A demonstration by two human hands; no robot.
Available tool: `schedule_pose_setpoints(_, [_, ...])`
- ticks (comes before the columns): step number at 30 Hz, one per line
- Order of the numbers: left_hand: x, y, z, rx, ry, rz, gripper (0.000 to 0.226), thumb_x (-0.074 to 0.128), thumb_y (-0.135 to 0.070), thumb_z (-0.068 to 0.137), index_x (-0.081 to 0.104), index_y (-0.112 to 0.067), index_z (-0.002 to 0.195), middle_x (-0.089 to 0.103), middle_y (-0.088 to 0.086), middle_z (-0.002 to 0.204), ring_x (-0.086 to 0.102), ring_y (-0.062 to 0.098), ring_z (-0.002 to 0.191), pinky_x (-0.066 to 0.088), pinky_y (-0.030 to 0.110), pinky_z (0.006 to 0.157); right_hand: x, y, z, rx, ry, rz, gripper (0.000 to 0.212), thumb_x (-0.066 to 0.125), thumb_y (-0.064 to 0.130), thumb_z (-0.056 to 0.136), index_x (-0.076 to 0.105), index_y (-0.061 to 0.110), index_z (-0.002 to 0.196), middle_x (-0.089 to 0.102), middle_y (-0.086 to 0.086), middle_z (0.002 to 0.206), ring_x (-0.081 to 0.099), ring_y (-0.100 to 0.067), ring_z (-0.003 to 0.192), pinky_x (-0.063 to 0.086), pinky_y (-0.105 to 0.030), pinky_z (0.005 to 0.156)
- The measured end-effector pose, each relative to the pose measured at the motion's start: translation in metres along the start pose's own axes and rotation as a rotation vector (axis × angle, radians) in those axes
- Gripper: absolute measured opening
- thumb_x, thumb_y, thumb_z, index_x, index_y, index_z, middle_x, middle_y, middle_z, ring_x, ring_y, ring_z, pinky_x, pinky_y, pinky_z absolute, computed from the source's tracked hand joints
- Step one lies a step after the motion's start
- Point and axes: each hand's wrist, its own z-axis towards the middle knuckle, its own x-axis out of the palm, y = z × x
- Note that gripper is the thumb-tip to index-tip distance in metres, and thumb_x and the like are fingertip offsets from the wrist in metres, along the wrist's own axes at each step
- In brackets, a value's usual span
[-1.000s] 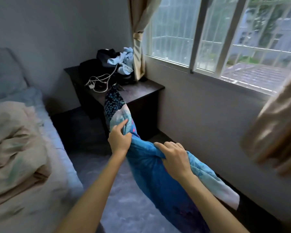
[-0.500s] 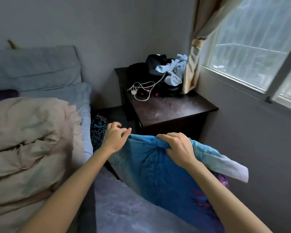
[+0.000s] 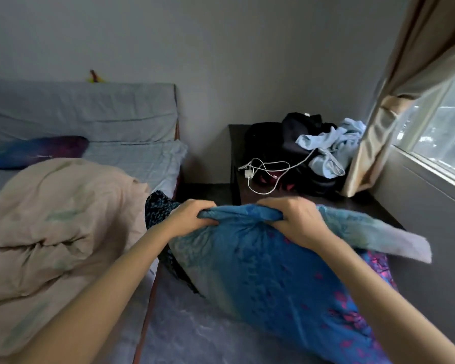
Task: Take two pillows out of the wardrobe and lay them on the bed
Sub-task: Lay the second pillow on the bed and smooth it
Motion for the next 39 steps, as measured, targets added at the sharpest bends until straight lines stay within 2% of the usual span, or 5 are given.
schedule_pose_setpoints(9, [-0.064,0.03,0.101,-0.002,-0.19,-0.017,0.018,0.066,-0.019,0.083,0.064,-0.007,0.096,0.067,0.014,0.088,0.062,0.023,0.083,0.045,0.035,0.072,-0.024,-0.047,0.148,-0.086,0.104,0.004,0.037,0.063,0.025,0.08,0.06,0.03,0.117,0.067,0.002,0.115,0.058,-0.024,0.108,0.046,-0.039,0.085])
schedule_pose_setpoints(13, [-0.092,0.067,0.144,0.037,-0.285,-0.006,0.01,0.066,-0.018,0.083,0.063,-0.012,0.091,0.066,-0.001,0.081,0.058,0.001,0.075,0.042,0.016,0.063,-0.003,-0.059,0.207,-0.084,0.067,0.02,0.035,0.062,0.027,0.082,0.059,0.03,0.117,0.068,0.003,0.113,0.059,-0.024,0.106,0.047,-0.039,0.084])
schedule_pose_setpoints(19, [-0.152,0.146,0.204,0.089,-0.334,0.083,0.013,0.062,-0.018,0.085,0.064,-0.007,0.093,0.068,0.012,0.088,0.062,0.026,0.084,0.047,0.039,0.074,0.043,-0.062,0.304,-0.075,0.007,0.029,0.034,0.061,0.028,0.083,0.059,0.032,0.116,0.069,0.001,0.107,0.06,-0.023,0.101,0.048,-0.039,0.082])
schedule_pose_setpoints(28, [-0.242,0.256,0.297,0.178,-0.359,0.167,0.01,0.063,-0.015,0.085,0.063,-0.005,0.086,0.063,0.006,0.077,0.057,0.017,0.074,0.035,0.02,0.059,0.105,-0.069,0.449,-0.023,-0.061,0.059,0.032,0.062,0.028,0.083,0.06,0.03,0.115,0.071,-0.003,0.1,0.061,-0.025,0.096,0.048,-0.037,0.078])
schedule_pose_setpoints(39, [-0.298,0.417,0.419,0.059,-0.328,0.221,0.013,0.064,-0.017,0.084,0.063,-0.005,0.089,0.066,0.011,0.082,0.061,0.024,0.079,0.045,0.036,0.068,0.218,-0.12,0.642,-0.112,-0.025,0.076,0.028,0.061,0.027,0.083,0.061,0.031,0.111,0.072,-0.001,0.094,0.064,-0.025,0.087,0.049,-0.035,0.071])
